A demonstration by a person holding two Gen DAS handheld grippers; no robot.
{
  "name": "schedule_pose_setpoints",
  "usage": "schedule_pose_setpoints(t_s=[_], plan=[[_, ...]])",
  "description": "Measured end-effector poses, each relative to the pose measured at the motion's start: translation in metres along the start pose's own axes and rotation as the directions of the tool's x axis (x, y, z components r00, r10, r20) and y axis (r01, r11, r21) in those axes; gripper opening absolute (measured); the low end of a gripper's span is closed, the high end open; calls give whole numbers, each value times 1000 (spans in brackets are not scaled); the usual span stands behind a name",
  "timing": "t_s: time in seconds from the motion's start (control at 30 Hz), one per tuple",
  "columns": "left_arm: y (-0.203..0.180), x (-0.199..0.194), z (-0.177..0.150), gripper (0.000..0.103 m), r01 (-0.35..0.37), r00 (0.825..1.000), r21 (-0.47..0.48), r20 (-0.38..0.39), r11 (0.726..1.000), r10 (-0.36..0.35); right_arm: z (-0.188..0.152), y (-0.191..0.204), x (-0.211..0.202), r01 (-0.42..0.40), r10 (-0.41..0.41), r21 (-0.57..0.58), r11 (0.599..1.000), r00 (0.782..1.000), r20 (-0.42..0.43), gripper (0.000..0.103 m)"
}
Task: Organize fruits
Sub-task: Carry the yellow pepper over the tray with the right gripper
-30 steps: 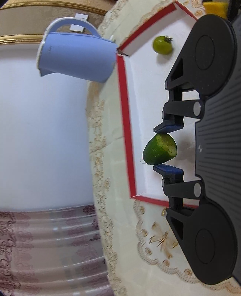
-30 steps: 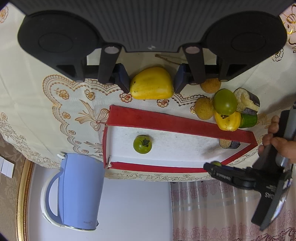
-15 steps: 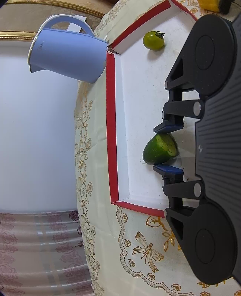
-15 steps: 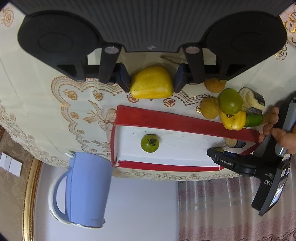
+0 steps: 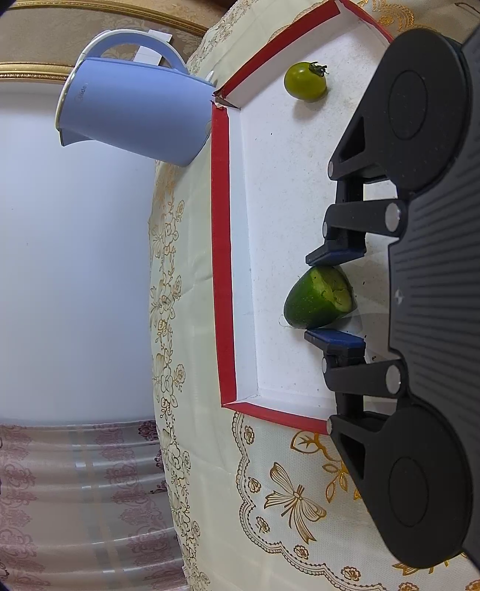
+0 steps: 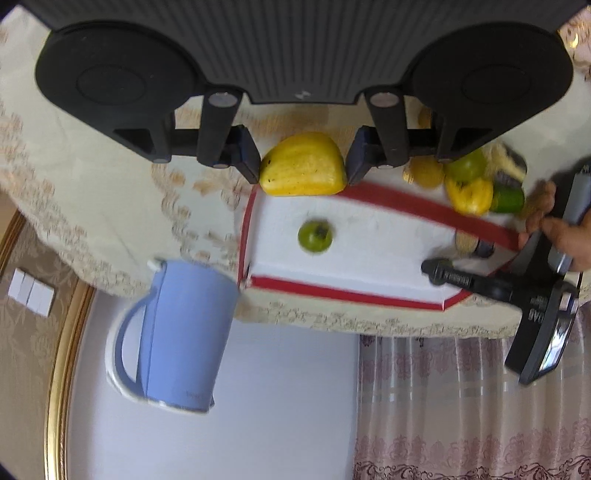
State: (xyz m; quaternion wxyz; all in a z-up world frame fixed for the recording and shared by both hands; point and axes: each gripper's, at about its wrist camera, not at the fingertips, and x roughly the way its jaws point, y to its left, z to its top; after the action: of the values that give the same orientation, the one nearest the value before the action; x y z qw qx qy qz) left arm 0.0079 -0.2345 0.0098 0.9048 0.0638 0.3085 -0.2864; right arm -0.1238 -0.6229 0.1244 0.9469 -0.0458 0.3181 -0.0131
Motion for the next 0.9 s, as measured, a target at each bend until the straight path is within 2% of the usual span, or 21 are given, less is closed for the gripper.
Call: schedule_pose_setpoints(t_s=[0.27, 0.47, 0.9], plan=[[0, 0, 0, 36, 2, 1000, -2, 0, 1000, -2, 37, -5, 44, 14, -15, -40, 999, 1000, -26, 48], [0, 0, 0, 36, 2, 1000, -2, 0, 1000, -2, 36, 0, 71, 5, -9, -55, 998, 997, -70, 48], [-1, 0, 0, 36, 2, 1000, -2, 0, 1000, -2, 30, 6, 85, -8, 3, -56, 998, 996, -94, 48]])
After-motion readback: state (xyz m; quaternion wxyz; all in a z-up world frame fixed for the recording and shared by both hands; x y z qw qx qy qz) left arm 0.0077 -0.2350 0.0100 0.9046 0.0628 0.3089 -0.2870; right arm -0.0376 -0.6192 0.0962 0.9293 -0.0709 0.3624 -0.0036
